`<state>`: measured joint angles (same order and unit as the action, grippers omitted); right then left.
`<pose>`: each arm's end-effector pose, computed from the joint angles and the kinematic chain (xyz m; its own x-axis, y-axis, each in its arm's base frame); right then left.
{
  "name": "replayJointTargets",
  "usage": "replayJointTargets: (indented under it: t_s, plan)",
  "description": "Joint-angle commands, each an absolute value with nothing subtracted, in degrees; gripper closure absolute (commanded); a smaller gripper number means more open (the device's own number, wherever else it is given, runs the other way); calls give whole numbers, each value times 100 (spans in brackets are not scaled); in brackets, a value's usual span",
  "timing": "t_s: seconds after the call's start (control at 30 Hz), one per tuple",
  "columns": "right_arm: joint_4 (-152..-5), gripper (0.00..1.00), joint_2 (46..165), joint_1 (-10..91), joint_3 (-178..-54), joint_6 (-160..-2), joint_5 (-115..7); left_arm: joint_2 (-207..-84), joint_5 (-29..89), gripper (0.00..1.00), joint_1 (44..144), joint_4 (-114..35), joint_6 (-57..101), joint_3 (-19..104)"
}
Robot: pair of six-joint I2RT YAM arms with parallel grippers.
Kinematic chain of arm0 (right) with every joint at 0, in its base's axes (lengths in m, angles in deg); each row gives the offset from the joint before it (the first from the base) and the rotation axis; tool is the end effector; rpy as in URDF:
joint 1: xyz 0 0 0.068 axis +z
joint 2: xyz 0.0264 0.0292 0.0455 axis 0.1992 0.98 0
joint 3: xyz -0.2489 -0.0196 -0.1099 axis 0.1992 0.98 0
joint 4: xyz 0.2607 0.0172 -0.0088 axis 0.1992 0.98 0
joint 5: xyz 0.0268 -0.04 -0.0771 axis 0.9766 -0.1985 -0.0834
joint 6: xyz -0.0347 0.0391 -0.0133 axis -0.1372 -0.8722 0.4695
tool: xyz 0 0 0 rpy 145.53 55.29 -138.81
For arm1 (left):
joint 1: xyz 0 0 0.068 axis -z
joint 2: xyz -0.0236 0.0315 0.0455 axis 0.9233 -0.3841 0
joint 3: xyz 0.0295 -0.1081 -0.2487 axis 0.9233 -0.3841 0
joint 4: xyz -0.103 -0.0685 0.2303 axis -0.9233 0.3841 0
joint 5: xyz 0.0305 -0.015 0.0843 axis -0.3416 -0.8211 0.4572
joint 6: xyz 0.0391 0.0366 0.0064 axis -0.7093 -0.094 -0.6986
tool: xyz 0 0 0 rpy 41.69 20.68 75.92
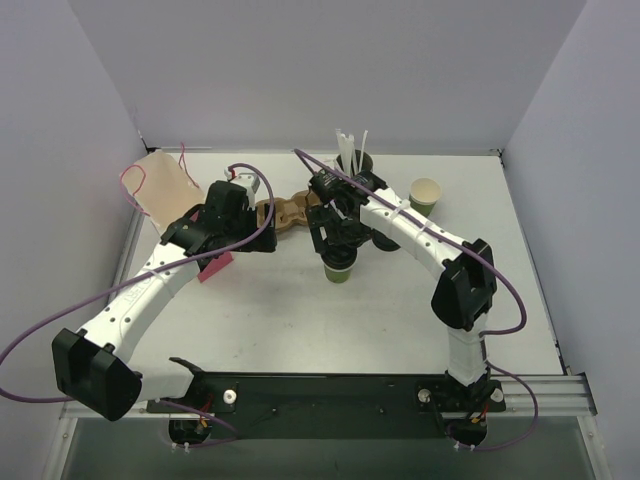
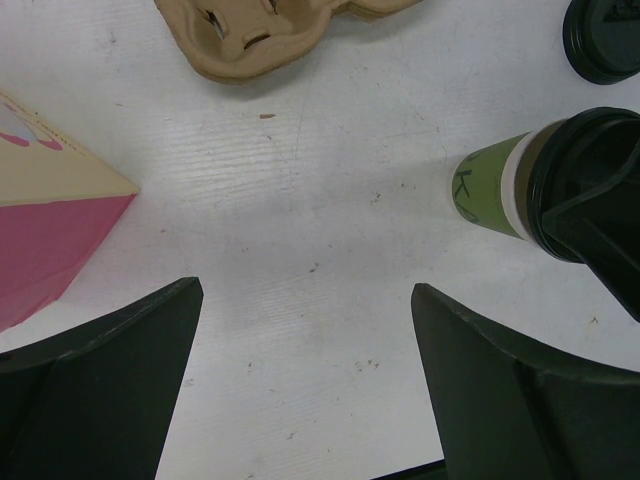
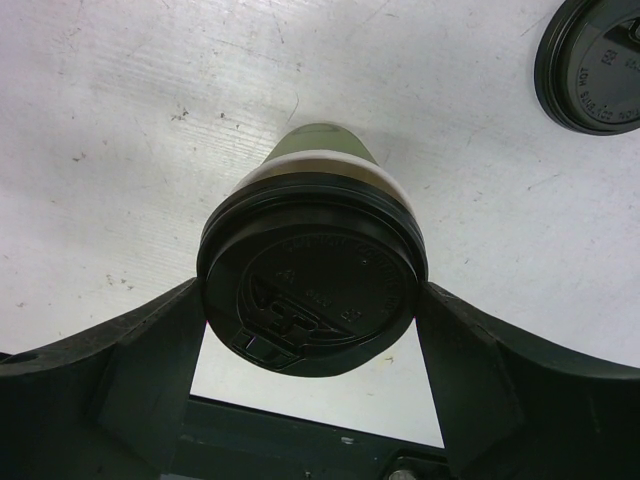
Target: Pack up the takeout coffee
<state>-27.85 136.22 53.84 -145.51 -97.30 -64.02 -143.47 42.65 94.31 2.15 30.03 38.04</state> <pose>0.3158 0.2861 0.2984 -0.8337 -0.2254 -0.5041 -0.3580 0.9157 0.1828 0.2422 -0.1197 0.3266 -0.7277 -0.0111 -0.6859 0.1645 0.9678 -0.1903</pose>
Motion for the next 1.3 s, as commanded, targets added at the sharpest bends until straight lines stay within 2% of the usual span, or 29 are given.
replayJointTargets:
  t_s: [0.0, 0.6, 0.93, 1.27]
  plan:
    - [-2506, 22, 13720, 5333, -14715, -9642, -6436, -14380, 4218, 3, 9387, 37, 2940, 3841]
    - [-2506, 20, 13843, 5289, -14680, -9642, -6400, -14433, 4201, 2, 9387, 29, 2939, 3859]
    - [-2515, 12, 13720, 5289, -14707, -9668, -6383, -14416, 4192, 3, 9387, 37, 2940, 3850]
    - [-2699, 11, 13360, 5262, -14724, -9747, -6365, -14433, 4025, 3, 9387, 11, 2948, 3902]
